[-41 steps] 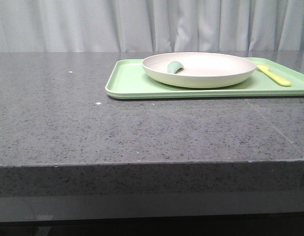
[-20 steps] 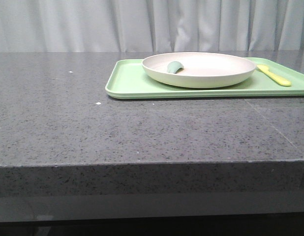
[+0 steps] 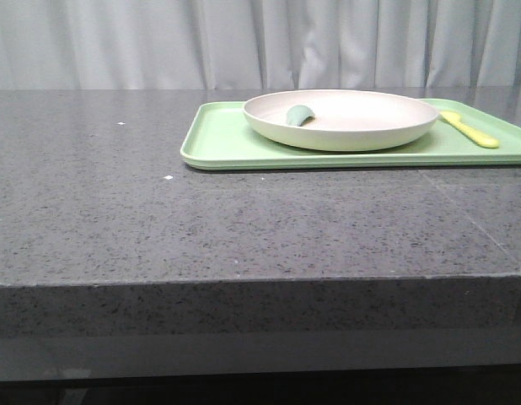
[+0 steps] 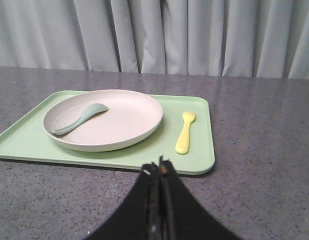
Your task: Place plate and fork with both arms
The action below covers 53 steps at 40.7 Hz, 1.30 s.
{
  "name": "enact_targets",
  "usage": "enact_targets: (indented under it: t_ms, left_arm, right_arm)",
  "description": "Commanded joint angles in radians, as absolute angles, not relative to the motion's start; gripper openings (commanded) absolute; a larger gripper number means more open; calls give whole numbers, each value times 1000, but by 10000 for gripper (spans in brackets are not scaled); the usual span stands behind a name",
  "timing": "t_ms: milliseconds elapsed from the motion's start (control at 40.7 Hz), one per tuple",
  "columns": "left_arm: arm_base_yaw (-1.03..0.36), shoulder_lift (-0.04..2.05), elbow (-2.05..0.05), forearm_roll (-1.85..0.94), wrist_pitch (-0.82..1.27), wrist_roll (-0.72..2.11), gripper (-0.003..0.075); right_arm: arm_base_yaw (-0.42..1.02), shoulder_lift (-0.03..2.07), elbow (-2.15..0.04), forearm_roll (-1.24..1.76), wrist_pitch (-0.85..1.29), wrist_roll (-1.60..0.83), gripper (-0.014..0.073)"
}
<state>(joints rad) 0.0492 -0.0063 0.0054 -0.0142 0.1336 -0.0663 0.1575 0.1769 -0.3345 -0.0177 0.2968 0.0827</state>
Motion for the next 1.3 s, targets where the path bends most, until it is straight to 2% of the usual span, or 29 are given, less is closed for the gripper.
enact_targets:
  t_ms: [0,417,737,884,958,1277]
  left_arm:
    - [52,-28,7,-20,43,-66,-18]
    - [52,-28,7,-20,43,-66,-18]
    - [52,-28,7,-20,43,-66,-18]
    - [52,-28,7,-20,43,-66,-18]
    - [52,-28,7,-20,43,-66,-18]
    - [52,-26,7,-20,43,-66,-18]
  right_arm:
    - [156,187,-364,-29,215,71,-121]
    - [156,187,-352,-30,205,71,-121]
    - [93,113,-73,-21,20,70,-121]
    - [92,14,27,-7,27,70,-121]
    - [92,-28,24,-7,101,70,-121]
    - [92,-29,24,-7,127,70,-121]
